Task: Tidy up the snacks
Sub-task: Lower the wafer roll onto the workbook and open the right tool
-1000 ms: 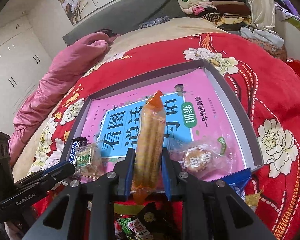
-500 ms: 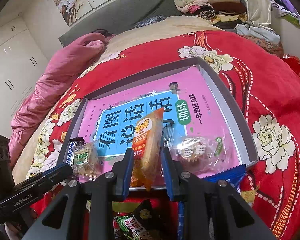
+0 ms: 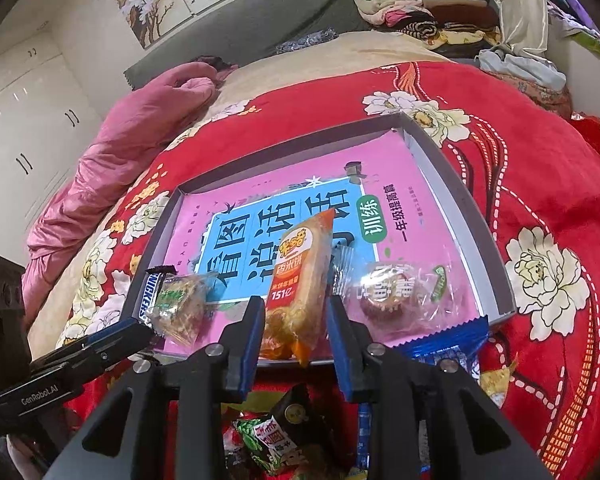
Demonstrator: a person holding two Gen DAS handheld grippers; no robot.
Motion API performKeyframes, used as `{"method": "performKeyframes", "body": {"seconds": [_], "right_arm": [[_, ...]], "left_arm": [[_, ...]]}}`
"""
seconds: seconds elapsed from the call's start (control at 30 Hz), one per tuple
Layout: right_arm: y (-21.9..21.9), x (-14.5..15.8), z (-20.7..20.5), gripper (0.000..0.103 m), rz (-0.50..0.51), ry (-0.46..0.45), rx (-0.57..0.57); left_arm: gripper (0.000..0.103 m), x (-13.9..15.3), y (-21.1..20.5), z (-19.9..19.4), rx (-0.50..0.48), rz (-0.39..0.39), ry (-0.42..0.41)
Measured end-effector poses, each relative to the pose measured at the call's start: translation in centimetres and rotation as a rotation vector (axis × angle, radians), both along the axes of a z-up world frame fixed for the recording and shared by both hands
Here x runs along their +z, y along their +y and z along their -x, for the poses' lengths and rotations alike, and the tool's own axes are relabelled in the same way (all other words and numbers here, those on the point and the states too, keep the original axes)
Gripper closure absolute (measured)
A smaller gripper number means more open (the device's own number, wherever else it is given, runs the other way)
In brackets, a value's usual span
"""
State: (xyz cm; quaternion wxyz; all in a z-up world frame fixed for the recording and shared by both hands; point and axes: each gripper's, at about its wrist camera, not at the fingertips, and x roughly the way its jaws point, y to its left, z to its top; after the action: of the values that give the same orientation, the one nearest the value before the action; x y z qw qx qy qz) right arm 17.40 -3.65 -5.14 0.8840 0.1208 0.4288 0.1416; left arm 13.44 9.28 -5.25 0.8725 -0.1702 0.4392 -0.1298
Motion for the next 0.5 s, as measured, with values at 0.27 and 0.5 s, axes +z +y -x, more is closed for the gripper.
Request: {"method": "performKeyframes", "body": {"seconds": [0.27, 0.5], "right_arm": [[0.0, 0.5, 0.5, 0.065, 0.020, -0.022, 0.012], [0.4, 1.2, 1.1, 0.062, 0.044, -0.052, 0.037]], "left_arm": [[0.042, 0.4, -0.2, 0.3, -0.007, -0.027, -0.010], [0.032, 1.1, 0.3, 0.8, 0.020, -0.040, -0.032]]}}
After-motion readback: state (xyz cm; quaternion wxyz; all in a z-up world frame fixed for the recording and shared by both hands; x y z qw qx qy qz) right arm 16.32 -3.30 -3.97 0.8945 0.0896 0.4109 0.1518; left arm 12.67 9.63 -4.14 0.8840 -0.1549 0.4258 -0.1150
